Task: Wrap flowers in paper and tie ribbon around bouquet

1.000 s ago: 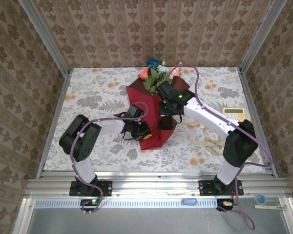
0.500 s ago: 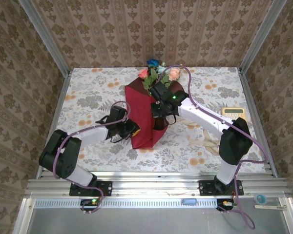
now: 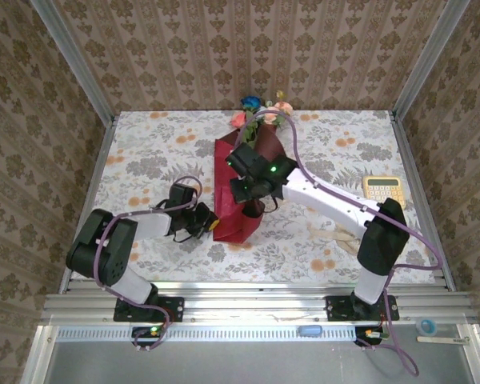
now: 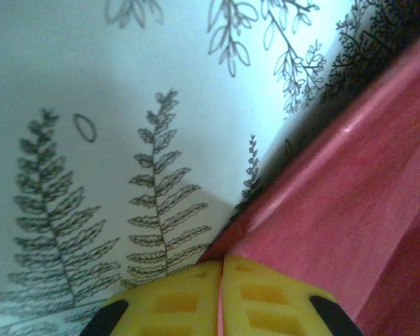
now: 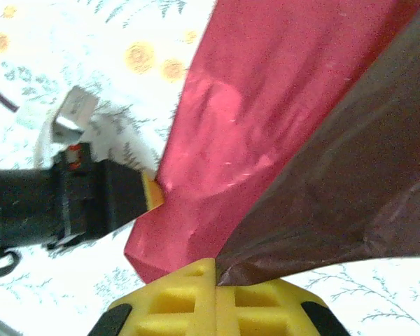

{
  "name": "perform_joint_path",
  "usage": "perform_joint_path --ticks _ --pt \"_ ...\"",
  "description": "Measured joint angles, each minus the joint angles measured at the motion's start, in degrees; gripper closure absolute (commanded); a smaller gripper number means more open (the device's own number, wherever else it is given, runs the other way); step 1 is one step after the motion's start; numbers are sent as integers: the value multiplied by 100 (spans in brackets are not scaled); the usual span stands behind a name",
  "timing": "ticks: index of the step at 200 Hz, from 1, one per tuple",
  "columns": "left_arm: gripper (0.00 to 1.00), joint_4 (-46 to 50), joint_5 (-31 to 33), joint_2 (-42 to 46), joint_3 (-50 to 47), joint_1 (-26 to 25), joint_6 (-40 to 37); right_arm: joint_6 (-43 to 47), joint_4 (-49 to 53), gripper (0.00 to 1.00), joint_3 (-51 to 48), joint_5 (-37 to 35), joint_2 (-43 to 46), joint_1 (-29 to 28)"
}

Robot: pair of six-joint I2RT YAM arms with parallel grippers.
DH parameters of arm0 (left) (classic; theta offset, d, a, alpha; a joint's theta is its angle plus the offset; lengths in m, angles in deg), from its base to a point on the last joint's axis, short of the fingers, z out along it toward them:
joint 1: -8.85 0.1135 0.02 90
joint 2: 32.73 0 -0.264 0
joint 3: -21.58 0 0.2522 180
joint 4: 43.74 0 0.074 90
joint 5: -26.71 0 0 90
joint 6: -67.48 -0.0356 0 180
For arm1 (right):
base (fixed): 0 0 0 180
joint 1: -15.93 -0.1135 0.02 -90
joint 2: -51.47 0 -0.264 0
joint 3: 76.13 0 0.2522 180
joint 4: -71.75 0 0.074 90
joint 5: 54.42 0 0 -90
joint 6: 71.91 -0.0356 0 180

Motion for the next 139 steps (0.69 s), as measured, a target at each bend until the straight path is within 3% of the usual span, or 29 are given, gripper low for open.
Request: perform_joint_path --ticks 62,139 --pt "93 -153 153 286 -302 -70 17 -37 188 100 319 -129 -186 -221" --pt "92 -433 315 365 -472 -186 17 -92 400 100 2472 275 -2385 -199"
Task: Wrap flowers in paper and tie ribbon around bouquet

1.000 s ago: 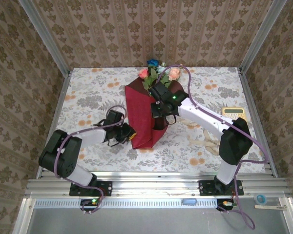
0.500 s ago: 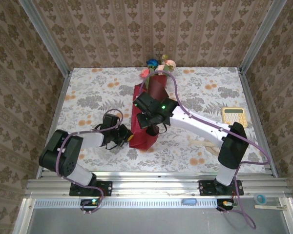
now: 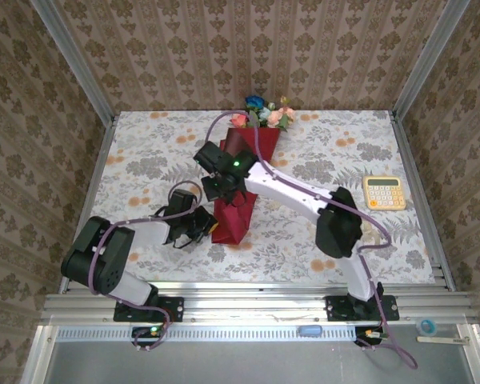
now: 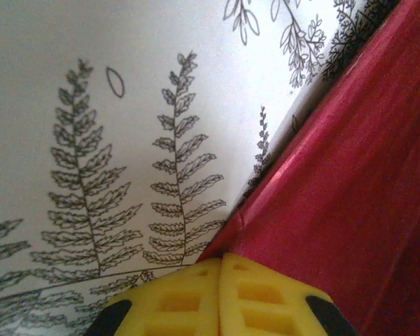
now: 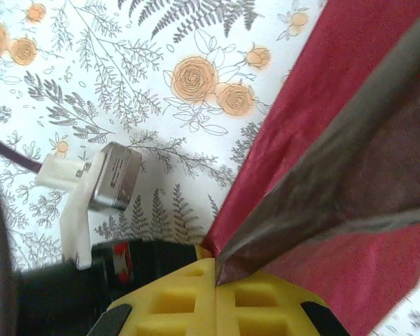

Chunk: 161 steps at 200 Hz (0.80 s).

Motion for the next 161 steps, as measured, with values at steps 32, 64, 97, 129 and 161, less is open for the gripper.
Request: perform_joint_path --ticks 32,64,97,129,161 --pt "88 -24 72 153 -109 -66 24 -107 229 95 457 236 -553 7" --pt "77 911 280 1027 -214 -195 81 -256 374 93 514 428 -688 68" --pt "61 2087 490 2535 -195 -295 101 -409 317 88 315 791 -704 221" --pt "54 2404 431 3058 -61 -457 0 -428 197 87 304 1110 -782 345" --pt "48 2660 343 2708 518 -828 -459 -426 166 86 334 1434 -922 361"
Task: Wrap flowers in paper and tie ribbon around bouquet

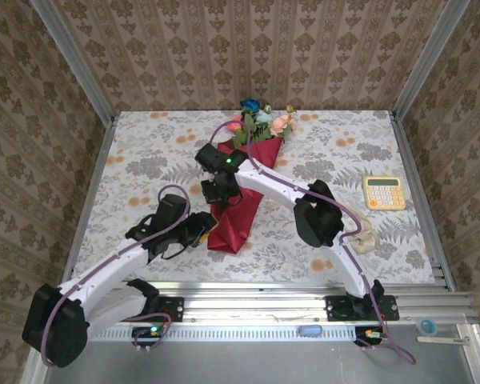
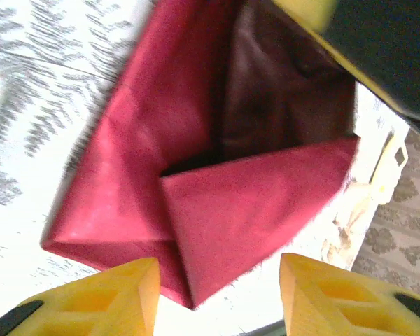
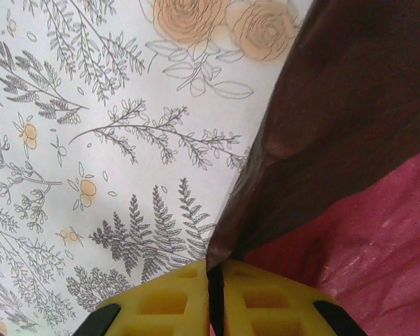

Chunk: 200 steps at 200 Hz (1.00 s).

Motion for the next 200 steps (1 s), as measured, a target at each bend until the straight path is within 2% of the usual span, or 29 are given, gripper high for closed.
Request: perform_joint_path --ticks 24,70,93,128,163,200 --pt "46 28 -46 -396 317 -57 -295 -42 0 79 4 162 -83 0" --pt "45 1290 452 -1545 1604 -415 -1294 -111 87 80 20 234 -190 111" --pt "44 1631 723 -1683 1757 -568 -1611 -109 105 80 76 319 -284 118" --pt "44 1882 918 -1945 1928 -595 -1792 -127 131 80 81 352 -330 142" --pt "54 2022 1078 -2457 2264 -619 -1915 -153 223 79 81 321 -382 282" --pt "53 1989 1209 -2481 2273 -660 -1915 -177 254 76 81 308 -382 295"
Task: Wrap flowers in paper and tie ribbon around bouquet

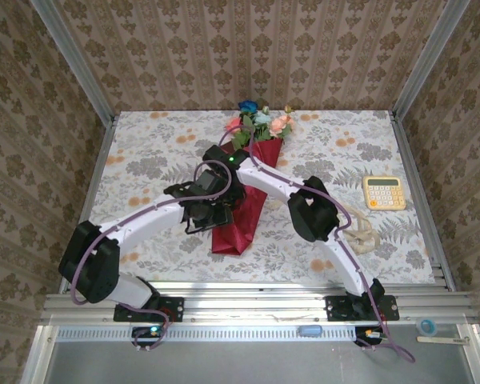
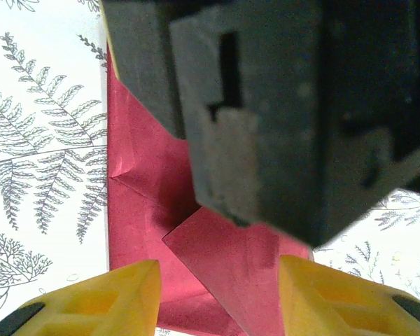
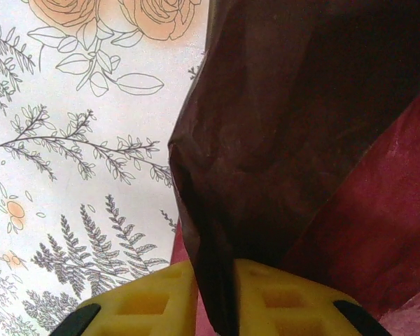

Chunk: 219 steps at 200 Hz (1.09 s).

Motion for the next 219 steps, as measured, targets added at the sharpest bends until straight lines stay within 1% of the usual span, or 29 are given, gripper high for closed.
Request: perform_joint_path --ticks 24,37,45,61,76,96,112,131,147,160,194,219 --pt "54 256 192 39 129 -94 101 -22 -11 76 -13 55 44 -13" --pt "54 389 284 234 140 -232 221 -81 -96 84 -107 90 146 -37" --pt "54 494 348 433 140 -350 299 -103 -168 87 -184 122 243 -61" --pt "53 621 468 1128 76 -573 531 -149 -286 87 -304 219 433 -72" --pt "52 592 564 1967 -166 -588 758 -168 -378 87 -380 304 575 -81" --pt "52 249 542 3167 -905 -343 1038 -221 -529 82 -529 393 717 -66" --pt "52 -208 284 3657 -1556 -22 1196 -278 -636 80 -621 485 734 -66" --pt "50 -588 -17 3569 -2017 184 1283 -345 -710 77 -695 601 734 -57" --pt "49 -807 -275 3263 -2114 186 1274 -437 -813 74 -721 730 734 -37" --pt "48 -1025 -439 3049 -2116 162 1235 -501 -920 69 -758 831 734 -26" --pt "46 -1421 -627 2688 -2114 -74 1029 -616 -1038 55 -828 1023 734 17" --pt "45 -1408 -555 2618 -2035 -433 907 -688 -1132 49 -846 1266 732 87"
